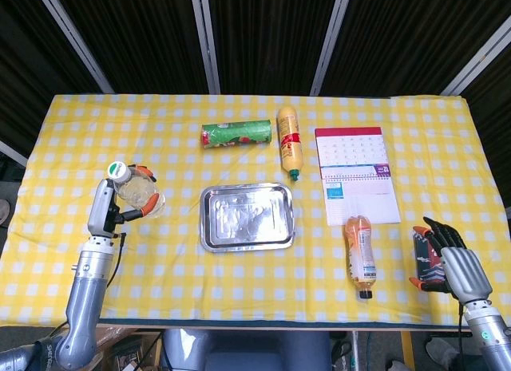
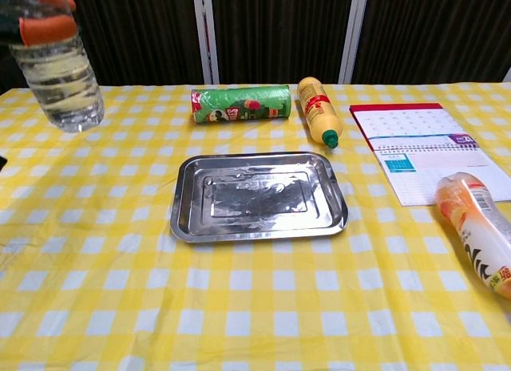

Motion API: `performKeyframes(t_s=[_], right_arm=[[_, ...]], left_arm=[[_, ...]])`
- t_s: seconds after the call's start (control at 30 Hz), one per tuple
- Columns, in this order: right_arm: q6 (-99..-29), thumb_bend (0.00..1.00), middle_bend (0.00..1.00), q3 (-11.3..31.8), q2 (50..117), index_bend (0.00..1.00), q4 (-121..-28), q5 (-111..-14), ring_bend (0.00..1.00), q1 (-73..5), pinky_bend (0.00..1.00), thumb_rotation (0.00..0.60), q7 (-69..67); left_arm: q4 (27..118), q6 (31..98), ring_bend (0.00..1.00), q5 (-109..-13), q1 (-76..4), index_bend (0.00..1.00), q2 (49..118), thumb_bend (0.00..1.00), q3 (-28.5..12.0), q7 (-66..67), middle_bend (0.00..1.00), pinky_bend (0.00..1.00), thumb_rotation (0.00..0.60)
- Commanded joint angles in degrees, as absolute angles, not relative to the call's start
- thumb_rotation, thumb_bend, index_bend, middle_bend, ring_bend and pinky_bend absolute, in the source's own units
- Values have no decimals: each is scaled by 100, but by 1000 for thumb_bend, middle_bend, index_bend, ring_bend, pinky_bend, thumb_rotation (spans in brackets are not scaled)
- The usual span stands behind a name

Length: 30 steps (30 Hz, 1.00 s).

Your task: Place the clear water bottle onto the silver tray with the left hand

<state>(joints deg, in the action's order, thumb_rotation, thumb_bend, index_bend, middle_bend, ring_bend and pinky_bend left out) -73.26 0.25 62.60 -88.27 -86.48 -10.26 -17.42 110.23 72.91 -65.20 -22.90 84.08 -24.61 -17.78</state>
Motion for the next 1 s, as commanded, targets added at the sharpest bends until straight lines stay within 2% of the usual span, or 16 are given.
performKeyframes(t_s=[0.03,0.2,0.37,0.77,1.0], right_arm=[[-7328,158,44,25,6259,180,-8828,-8650,0,-1026,0,600,-1747],[-7362,159,44,24,6244,180,-8846,-8668,0,-1014,0,600,-1773],[-7356,158,44,13,6232,180,-8864,-8686,0,-1016,0,600,-1777],[-7316,159,44,19,6256,180,-8836,-8644,0,-1027,0,600,-1740],[-7288,158,44,16,6278,180,-8837,-8636,0,-1038,0,600,-1687]], left_arm=[[11909,7624,235,-6605,-2413,772,8176,528,-2790,-1201,791,120,600],[12713,7891,236,-6499,-2446,772,7912,529,-3061,-705,792,120,600],[12756,7989,236,-6339,-2410,772,7856,529,-2926,-466,792,120,600],[10758,7254,236,-6052,-2124,772,8085,528,-2166,-1838,791,120,600],[10261,7121,235,-6286,-2068,773,8147,528,-2142,-2453,792,120,600]])
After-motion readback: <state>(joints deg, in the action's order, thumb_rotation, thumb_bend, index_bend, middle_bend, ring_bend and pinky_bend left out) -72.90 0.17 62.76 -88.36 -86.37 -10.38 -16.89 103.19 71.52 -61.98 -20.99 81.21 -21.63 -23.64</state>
